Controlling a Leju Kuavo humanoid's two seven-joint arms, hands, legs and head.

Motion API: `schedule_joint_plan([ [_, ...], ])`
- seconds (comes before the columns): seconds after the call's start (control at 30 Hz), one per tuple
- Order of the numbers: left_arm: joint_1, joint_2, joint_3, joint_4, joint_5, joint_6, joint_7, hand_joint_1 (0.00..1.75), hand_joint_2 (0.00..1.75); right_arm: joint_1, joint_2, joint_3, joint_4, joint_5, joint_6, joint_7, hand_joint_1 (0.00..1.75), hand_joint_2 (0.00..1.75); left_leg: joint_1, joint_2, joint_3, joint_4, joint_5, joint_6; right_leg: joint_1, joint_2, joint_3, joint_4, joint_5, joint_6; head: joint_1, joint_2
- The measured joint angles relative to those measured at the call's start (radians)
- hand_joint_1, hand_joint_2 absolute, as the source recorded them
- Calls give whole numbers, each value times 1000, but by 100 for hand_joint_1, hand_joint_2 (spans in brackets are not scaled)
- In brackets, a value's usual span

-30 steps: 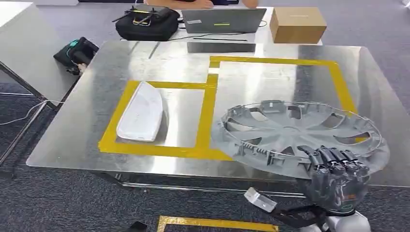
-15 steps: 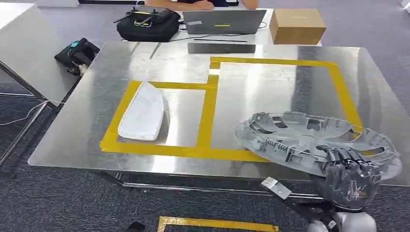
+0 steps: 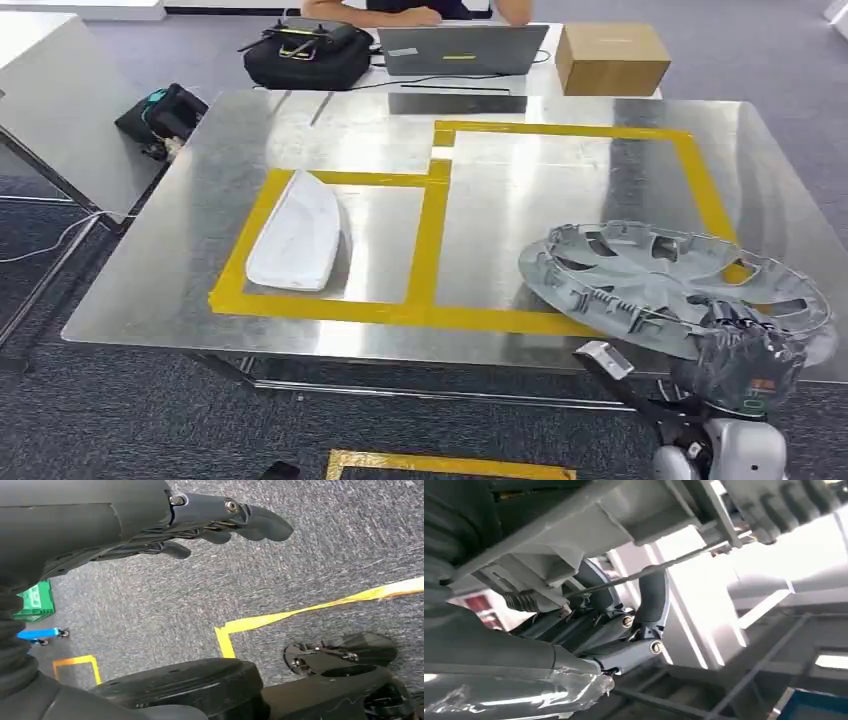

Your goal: Take the parts from the cabinet and place them on the table.

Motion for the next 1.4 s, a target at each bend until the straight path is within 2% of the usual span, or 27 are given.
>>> schedule_joint_plan([
  [0.1,0,0,0,0,-5,-2,18,0,175,-47,-82,94,56,0,0,174,175,175,0,0,1,0,1,1,0,0,1,0,1,0,0,0],
  [0.17,0,1,1,0,-10,-5,31,0,175,-95,-138,181,98,0,0,334,175,175,-1,0,1,0,1,1,-1,0,2,0,1,0,0,0],
  [0.23,0,1,2,0,-15,-9,47,0,175,-157,-196,316,156,-1,0,503,175,175,-1,1,3,0,2,2,-1,1,2,0,2,1,0,0],
  [0.27,-1,1,2,0,-19,-10,51,0,175,-179,-219,382,179,-1,0,542,175,175,-1,1,4,0,2,2,-1,1,2,0,2,1,0,0],
  [0.33,-1,1,3,0,-28,-13,56,0,175,-212,-247,467,213,-1,0,576,175,175,-1,0,5,0,2,3,-1,0,3,0,2,1,0,0],
  [0.47,-2,2,9,0,-42,-16,58,0,175,-248,-274,576,266,-1,0,594,175,175,-1,0,5,0,2,3,-1,0,3,0,2,1,0,0],
  [0.7,-3,2,14,0,-53,-18,62,0,175,-287,-291,660,328,0,0,595,175,175,-1,0,5,0,2,3,-1,0,3,0,2,1,0,0],
  [0.83,-4,3,14,0,-64,-20,67,0,175,-307,-267,662,389,0,0,486,175,175,-1,1,5,0,2,3,-1,2,4,0,2,1,0,0],
  [1.0,-6,6,14,0,-79,-30,74,0,175,-348,-208,655,461,0,0,392,175,175,-1,1,5,0,2,3,-1,2,5,0,3,1,0,0],
  [1.17,-9,8,14,0,-85,-38,80,0,175,-387,-162,659,519,0,-1,367,175,175,-1,1,5,0,3,2,-1,2,5,0,3,1,0,0],
  [1.4,-11,9,14,0,-94,-37,85,0,175,-434,-145,670,607,0,-1,375,175,175,-2,1,7,0,3,2,-1,1,5,0,3,1,0,0],
])
